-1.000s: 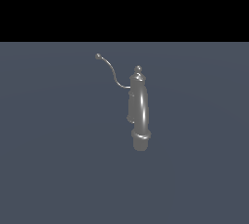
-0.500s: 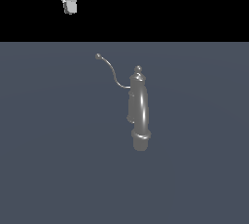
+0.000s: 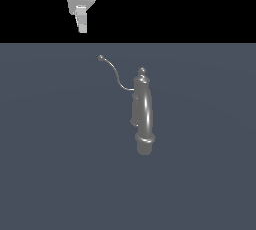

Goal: Turn on the faucet by rotating a designated handle.

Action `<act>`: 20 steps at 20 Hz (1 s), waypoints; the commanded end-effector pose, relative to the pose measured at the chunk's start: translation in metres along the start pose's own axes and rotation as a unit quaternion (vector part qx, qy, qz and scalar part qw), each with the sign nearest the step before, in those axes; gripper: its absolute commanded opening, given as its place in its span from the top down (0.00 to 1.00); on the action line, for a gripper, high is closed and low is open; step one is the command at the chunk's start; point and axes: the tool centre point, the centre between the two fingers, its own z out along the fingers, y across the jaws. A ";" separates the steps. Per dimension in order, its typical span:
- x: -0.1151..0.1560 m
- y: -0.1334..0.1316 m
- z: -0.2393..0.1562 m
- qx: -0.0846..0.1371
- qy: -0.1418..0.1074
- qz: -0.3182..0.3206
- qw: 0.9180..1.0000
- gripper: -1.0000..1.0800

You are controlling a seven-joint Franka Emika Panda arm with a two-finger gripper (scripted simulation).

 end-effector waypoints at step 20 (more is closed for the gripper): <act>0.070 -0.070 0.070 -0.010 0.005 0.217 0.976 1.00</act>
